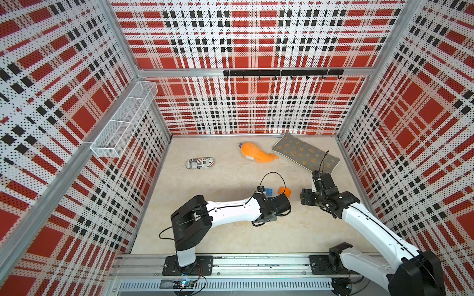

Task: Assemble an ice cream with lego
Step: Assemble the lego brick with the lego brick.

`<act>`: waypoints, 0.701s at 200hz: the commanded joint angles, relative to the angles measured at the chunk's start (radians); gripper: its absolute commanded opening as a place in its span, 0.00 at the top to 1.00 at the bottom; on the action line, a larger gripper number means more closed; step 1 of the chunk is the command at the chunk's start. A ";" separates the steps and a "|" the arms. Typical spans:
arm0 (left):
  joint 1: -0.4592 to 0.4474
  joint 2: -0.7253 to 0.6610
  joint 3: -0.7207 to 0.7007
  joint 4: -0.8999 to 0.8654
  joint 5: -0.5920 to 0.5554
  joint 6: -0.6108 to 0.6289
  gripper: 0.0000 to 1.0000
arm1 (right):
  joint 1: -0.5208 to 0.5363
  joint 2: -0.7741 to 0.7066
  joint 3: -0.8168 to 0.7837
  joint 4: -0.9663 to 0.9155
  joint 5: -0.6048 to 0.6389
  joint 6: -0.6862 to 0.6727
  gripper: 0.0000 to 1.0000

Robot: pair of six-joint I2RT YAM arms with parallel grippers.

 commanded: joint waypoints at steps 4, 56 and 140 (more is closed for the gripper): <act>-0.006 0.021 0.006 -0.018 -0.003 -0.015 0.74 | -0.010 -0.024 -0.007 0.015 -0.006 -0.007 0.32; -0.001 0.047 0.007 -0.018 -0.002 0.002 0.74 | -0.011 -0.028 -0.007 0.016 -0.009 -0.006 0.32; 0.004 0.084 -0.031 -0.018 0.036 0.028 0.74 | -0.011 -0.030 -0.008 0.016 -0.010 -0.007 0.32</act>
